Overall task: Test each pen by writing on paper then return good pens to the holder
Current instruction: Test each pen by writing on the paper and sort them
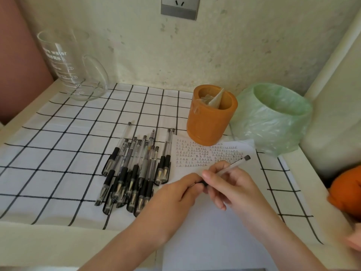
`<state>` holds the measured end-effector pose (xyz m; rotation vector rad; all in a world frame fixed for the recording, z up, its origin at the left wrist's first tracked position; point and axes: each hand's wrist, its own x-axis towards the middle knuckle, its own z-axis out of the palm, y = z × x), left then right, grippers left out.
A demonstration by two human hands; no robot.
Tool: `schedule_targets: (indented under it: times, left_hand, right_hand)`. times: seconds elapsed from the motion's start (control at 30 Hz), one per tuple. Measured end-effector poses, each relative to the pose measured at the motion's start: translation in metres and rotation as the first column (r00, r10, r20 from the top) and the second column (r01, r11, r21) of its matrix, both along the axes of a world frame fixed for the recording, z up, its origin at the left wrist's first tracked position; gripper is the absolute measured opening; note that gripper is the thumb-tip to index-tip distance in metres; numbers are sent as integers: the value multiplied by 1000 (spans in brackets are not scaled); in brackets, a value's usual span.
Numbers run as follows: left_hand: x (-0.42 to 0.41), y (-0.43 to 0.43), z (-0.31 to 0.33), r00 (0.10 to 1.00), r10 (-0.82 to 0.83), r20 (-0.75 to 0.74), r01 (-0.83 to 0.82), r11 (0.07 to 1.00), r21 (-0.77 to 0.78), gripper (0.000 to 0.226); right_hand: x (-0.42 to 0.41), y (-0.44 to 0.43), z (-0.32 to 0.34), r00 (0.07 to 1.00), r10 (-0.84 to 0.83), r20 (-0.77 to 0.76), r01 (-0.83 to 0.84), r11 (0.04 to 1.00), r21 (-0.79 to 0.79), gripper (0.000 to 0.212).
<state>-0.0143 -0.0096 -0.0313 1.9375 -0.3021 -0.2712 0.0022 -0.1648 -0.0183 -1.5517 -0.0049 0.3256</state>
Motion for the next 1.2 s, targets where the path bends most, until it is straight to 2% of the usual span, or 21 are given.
schedule_targets:
  times: [0.13,0.2,0.27,0.37,0.43,0.47,0.53,0.6,0.63,0.7,0.8,0.87,0.97,1.03,1.1,1.13,1.2]
  left_hand:
    - [2,-3,0,1000,12,0,-12,997,-82,17]
    - [1,-2,0,999,3,42,0,997,-73,20]
    - [0,-1,1,992,-16,126,7,997,76,27]
    - [3,4,-4,952,-29,305,-77,941,329,23]
    - [7,5,-11,877,-126,463,-111,885,451,18]
    - [8,5,-14,859,-191,476,-88,860,503,20]
    - [9,5,-21,820,-280,499,-70,817,573,45]
    - [8,5,-25,790,-331,516,-104,757,645,71]
    - [7,5,-25,774,-360,521,-123,721,682,77]
    - [7,4,-26,739,-406,538,-154,675,721,79]
    - [7,3,-24,727,-436,531,-157,647,746,78]
    - [8,4,-22,712,-440,547,-146,669,729,73]
    - [8,4,-22,678,-455,577,-114,710,695,57]
    - [6,3,-22,662,-467,587,-98,722,685,44]
    - [6,1,-23,662,-469,584,-78,732,677,47]
    - [6,1,-24,673,-460,579,-74,738,671,53]
    - [7,0,-24,698,-433,571,-78,746,661,61]
  right_hand:
    - [1,-7,7,1000,-4,-14,4,1000,10,22]
    - [0,-10,11,1000,-4,-4,4,1000,-3,20]
    - [1,-12,14,999,-41,14,41,999,-8,17]
    - [7,-25,13,960,-274,50,273,961,36,16]
    - [11,-34,13,915,-387,116,380,921,79,10]
    - [13,-36,13,903,-395,170,392,918,56,12]
    - [12,-36,7,894,-324,311,370,924,-98,22]
    - [3,-34,-3,906,-113,407,276,889,-366,23]
    - [-1,-33,-9,914,18,405,209,834,-511,21]
    - [-7,-32,-21,905,176,387,143,732,-667,18]
    - [-7,-35,-38,790,365,492,223,576,-786,19]
    - [-6,-38,-42,761,416,498,233,541,-808,18]
    - [-5,-50,-36,771,429,471,198,543,-817,20]
    - [-4,-60,-32,796,454,401,125,524,-842,21]
    - [-5,-67,-31,832,430,351,70,547,-834,18]
    - [-6,-68,-29,865,369,338,39,624,-780,19]
    - [-6,-63,-23,927,190,322,31,819,-572,25]
